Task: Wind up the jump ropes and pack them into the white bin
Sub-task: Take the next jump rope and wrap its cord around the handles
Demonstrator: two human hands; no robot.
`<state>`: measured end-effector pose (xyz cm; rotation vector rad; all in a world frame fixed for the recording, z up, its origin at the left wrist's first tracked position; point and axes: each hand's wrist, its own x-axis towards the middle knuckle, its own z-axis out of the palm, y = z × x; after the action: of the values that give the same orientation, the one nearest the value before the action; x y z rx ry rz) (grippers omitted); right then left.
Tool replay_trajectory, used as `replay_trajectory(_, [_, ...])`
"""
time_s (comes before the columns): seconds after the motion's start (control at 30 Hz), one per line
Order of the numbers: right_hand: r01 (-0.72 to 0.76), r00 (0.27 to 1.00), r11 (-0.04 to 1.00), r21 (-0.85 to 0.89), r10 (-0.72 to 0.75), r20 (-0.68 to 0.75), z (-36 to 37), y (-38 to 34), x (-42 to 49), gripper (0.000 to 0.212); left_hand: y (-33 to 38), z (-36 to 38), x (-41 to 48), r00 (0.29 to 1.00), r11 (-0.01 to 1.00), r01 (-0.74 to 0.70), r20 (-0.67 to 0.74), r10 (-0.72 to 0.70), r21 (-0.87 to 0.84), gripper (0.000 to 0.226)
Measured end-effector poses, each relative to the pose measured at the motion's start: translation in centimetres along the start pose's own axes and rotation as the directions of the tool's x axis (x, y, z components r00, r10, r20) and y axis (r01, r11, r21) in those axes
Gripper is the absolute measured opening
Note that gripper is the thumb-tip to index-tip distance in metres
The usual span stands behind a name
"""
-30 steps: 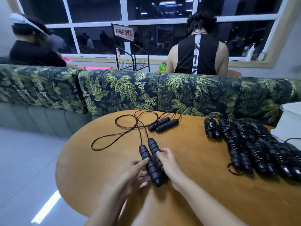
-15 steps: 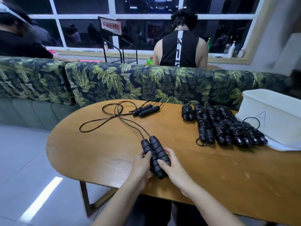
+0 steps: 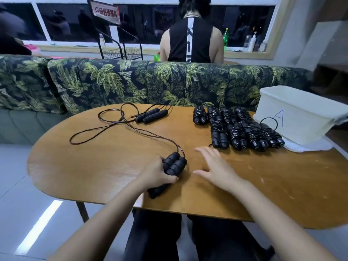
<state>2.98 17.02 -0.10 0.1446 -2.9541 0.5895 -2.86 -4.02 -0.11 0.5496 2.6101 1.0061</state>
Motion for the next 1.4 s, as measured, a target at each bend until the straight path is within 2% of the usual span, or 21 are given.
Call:
replay_trajectory(0.07, [0.208, 0.977, 0.952, -0.223, -0.193, 0.089, -0.2, 1.2, 1.5, 0.095, 0.0, -0.1, 1.2, 0.988, 0.965, -0.127, 0.119, 0.102, 0.229, 0.065])
replay_trajectory(0.13, [0.392, 0.918, 0.852, -0.346, -0.339, 0.206, 0.0, 1.5, 2.7, 0.103, 0.5, 0.2, 2.1, 0.955, 0.908, -0.264, 0.223, 0.198, 0.325, 0.067])
replay_trajectory(0.17, [0.438, 0.897, 0.822, -0.364, -0.373, 0.237, 0.1, 1.6, 3.2, 0.102, 0.7, 0.3, 2.4, 0.937, 0.885, -0.316, 0.257, 0.236, 0.341, 0.068])
replay_trajectory(0.23, [0.439, 0.893, 0.836, -0.329, -0.368, 0.257, 0.4, 1.6, 3.4, 0.093, 0.9, 0.1, 3.2, 0.925, 0.828, -0.366, 0.266, 0.273, 0.424, 0.070])
replay_trajectory(0.33, [0.332, 0.936, 0.920, -0.207, -0.294, 0.195, 0.8, 1.9, 3.0, 0.077, 0.7, 0.1, 3.9, 0.932, 0.622, -0.351, 0.197, 0.304, 0.700, 0.075])
replay_trajectory(0.37, [0.302, 0.946, 0.936, -0.181, -0.270, 0.181, 0.9, 2.0, 2.6, 0.076, 0.5, 0.5, 4.0, 0.928, 0.558, -0.347, 0.192, 0.318, 0.753, 0.078])
replay_trajectory(0.43, [0.254, 0.959, 0.957, -0.140, -0.230, 0.163, 1.2, 2.2, 1.7, 0.076, -0.3, 1.6, 3.7, 0.906, 0.498, -0.370, 0.184, 0.382, 0.784, 0.081])
replay_trajectory(0.5, [0.218, 0.968, 0.971, -0.095, -0.203, 0.148, 1.2, 2.3, 0.8, 0.075, -1.5, 2.8, 3.4, 0.864, 0.497, -0.404, 0.141, 0.484, 0.768, 0.085])
replay_trajectory(0.57, [0.193, 0.973, 0.980, -0.056, -0.183, 0.142, 1.3, 2.5, 0.2, 0.079, -2.2, 3.5, 3.4, 0.830, 0.537, -0.447, 0.108, 0.547, 0.715, 0.089])
replay_trajectory(0.67, [0.105, 0.982, 0.994, 0.033, -0.109, 0.151, 1.5, 3.0, -0.4, 0.093, -2.1, 4.0, 3.3, 0.804, 0.534, -0.440, 0.052, 0.592, 0.722, 0.081])
replay_trajectory(0.73, [0.061, 0.988, 0.997, 0.054, -0.068, 0.142, 1.4, 3.5, -0.7, 0.095, -1.9, 4.1, 3.3, 0.808, 0.526, -0.406, 0.025, 0.588, 0.748, 0.080])
replay_trajectory(0.8, [0.045, 0.993, 0.999, 0.030, -0.047, 0.106, 1.3, 4.4, -0.9, 0.083, -2.2, 4.1, 3.6, 0.816, 0.542, -0.401, 0.018, 0.578, 0.738, 0.081])
replay_trajectory(0.93, [0.202, 0.978, 0.974, -0.106, -0.206, -0.024, 2.1, 5.7, -0.7, 0.049, -2.3, 4.3, 3.7, 0.828, 0.524, -0.323, -0.032, 0.560, 0.788, 0.075])
replay_trajectory(1.0, [0.210, 0.971, 0.970, -0.123, -0.221, -0.087, 2.6, 5.9, -0.6, 0.039, -1.9, 4.8, 3.3, 0.856, 0.537, -0.266, -0.060, 0.514, 0.801, 0.074])
replay_trajectory(1.1, [0.190, 0.965, 0.972, -0.136, -0.211, -0.155, 2.8, 5.8, -0.4, 0.028, -1.6, 5.1, 2.4, 0.871, 0.607, -0.261, -0.088, 0.483, 0.750, 0.071])
replay_trajectory(1.2, [0.121, 0.957, 0.991, -0.049, -0.129, -0.261, 2.8, 5.4, -0.1, 0.025, -0.4, 4.1, 2.1, 0.891, 0.836, -0.300, -0.178, 0.418, 0.460, 0.063])
replay_trajectory(1.3, [0.045, 0.934, 0.966, 0.253, 0.049, -0.355, 2.9, 4.7, 0.5, 0.033, 1.2, 2.9, 2.5, 0.887, 0.916, -0.329, -0.256, 0.383, 0.229, 0.058])
replay_trajectory(1.37, [0.060, 0.944, 0.811, 0.583, 0.143, -0.297, 2.7, 4.1, 0.4, 0.034, 2.0, 2.2, 2.8, 0.888, 0.927, -0.369, -0.268, 0.374, 0.071, 0.058])
replay_trajectory(1.4, [0.069, 0.956, 0.720, 0.691, 0.151, -0.253, 2.5, 3.4, 0.2, 0.034, 2.4, 1.8, 2.9, 0.884, 0.920, -0.392, -0.286, 0.369, -0.024, 0.056])
